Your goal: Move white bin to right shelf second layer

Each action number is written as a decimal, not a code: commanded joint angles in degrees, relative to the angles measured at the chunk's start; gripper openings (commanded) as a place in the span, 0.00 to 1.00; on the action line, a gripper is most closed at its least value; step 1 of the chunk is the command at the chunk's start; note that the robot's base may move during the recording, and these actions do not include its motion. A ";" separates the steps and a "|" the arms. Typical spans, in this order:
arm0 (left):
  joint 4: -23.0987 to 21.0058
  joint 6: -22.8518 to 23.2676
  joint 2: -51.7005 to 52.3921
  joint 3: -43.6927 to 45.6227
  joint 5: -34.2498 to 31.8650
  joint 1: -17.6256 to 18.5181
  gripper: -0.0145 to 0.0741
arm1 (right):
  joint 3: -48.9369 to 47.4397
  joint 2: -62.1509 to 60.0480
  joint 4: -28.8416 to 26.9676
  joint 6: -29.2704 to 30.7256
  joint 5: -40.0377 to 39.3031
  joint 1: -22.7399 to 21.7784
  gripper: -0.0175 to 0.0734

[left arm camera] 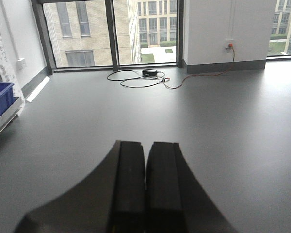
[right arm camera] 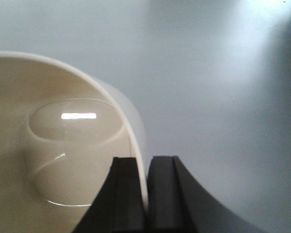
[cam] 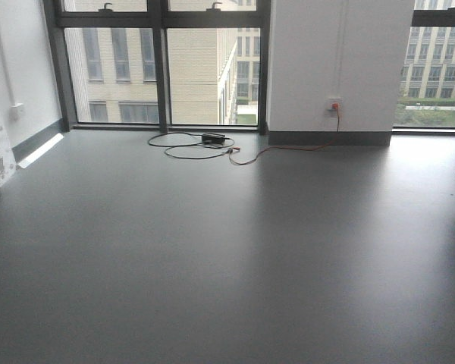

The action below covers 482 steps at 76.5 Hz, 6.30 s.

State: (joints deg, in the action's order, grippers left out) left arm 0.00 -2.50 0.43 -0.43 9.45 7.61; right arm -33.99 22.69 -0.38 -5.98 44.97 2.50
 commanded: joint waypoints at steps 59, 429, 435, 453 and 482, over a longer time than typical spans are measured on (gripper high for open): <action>0.00 0.30 0.79 -2.11 -5.02 0.18 0.26 | -1.72 0.53 -0.08 -0.22 -5.28 -0.47 0.24; 0.00 0.30 0.79 -2.11 -5.02 0.18 0.26 | 4.42 11.81 3.08 -0.22 -20.97 -0.47 0.24; 0.00 0.30 0.79 -2.11 -5.02 0.18 0.26 | 4.42 16.21 2.16 -0.22 -23.01 -0.47 0.24; 0.00 0.30 0.79 -2.11 -5.02 0.18 0.26 | 4.42 29.62 -2.70 -0.22 -29.02 -0.47 0.24; 0.00 0.30 0.79 -2.11 -5.02 0.18 0.26 | 4.42 33.10 -2.70 -0.22 -31.80 -4.93 0.24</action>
State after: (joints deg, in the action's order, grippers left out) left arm 0.00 -2.50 0.43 -0.43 9.45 7.61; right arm -27.90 56.35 -2.63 -5.98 18.10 -1.88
